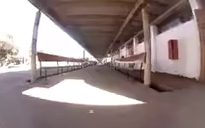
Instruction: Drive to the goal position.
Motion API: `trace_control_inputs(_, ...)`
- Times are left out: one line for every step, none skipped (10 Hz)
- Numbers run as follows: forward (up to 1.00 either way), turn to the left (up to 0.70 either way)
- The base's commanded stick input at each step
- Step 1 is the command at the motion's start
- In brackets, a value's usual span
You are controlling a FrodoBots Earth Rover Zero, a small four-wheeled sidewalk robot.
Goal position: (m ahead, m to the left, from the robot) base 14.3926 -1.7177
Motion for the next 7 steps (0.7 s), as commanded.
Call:
trace_control_inputs(0.92, 0.01)
trace_control_inputs(0.92, 0.01)
trace_control_inputs(0.92, 0.01)
trace_control_inputs(0.92, 0.01)
trace_control_inputs(0.92, 0.01)
trace_control_inputs(0.92, 0.01)
trace_control_inputs(0.92, 0.01)
